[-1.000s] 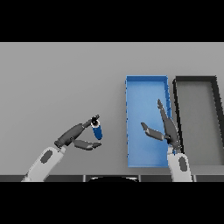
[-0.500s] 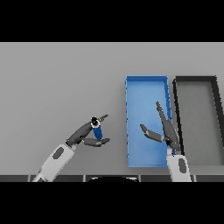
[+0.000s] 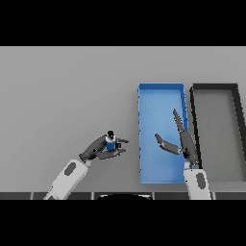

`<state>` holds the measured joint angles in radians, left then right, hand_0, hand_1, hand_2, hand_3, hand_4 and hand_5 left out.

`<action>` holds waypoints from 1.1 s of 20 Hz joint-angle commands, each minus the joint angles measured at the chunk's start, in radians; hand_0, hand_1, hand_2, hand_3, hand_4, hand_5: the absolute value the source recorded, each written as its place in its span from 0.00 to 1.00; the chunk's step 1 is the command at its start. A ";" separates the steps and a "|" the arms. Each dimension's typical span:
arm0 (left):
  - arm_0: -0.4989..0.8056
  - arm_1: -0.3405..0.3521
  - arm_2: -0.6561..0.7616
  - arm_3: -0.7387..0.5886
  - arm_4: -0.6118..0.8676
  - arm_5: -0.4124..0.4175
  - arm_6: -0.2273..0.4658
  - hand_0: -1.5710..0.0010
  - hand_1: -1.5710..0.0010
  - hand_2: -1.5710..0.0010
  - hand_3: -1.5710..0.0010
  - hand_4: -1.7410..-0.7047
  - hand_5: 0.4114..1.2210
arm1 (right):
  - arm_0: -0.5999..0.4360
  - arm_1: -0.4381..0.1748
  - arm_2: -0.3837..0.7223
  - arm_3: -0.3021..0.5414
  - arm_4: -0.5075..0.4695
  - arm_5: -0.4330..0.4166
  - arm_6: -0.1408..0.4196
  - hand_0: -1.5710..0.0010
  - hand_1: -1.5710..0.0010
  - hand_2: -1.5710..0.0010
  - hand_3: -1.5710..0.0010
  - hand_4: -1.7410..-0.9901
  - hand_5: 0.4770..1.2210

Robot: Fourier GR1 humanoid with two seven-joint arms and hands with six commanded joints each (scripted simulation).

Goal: Pick up the blue pipe and place it into the blue bin.

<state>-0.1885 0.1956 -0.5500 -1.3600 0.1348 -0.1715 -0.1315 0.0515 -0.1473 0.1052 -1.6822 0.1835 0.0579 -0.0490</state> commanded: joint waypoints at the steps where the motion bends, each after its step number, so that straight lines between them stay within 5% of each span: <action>1: 0.008 0.004 -0.012 -0.007 -0.012 0.008 -0.018 0.24 0.19 0.17 0.20 0.12 0.86 | 0.003 -0.005 -0.002 0.004 0.001 0.002 0.007 1.00 1.00 1.00 1.00 0.75 0.11; 5: 0.006 0.009 -0.029 -0.025 -0.049 0.028 -0.033 0.10 0.08 0.07 0.08 0.21 0.94 | -0.005 -0.001 -0.002 0.022 0.003 0.001 0.004 1.00 1.00 1.00 1.00 0.76 0.11; 11: 0.000 -0.039 -0.013 -0.110 -0.040 0.039 -0.087 0.03 0.02 0.02 0.02 0.25 0.98 | -0.014 -0.003 -0.001 0.024 0.019 -0.010 0.014 1.00 1.00 1.00 1.00 0.79 0.10; 22: -0.074 -0.072 0.003 -0.194 -0.053 -0.009 0.036 0.00 0.00 0.00 0.00 0.26 1.00 | -0.028 -0.016 -0.008 0.060 0.027 -0.006 0.002 1.00 1.00 1.00 1.00 0.82 0.14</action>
<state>-0.2623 0.1237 -0.5474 -1.5534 0.0803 -0.1819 -0.0968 0.0232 -0.1635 0.0975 -1.6226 0.2105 0.0520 -0.0450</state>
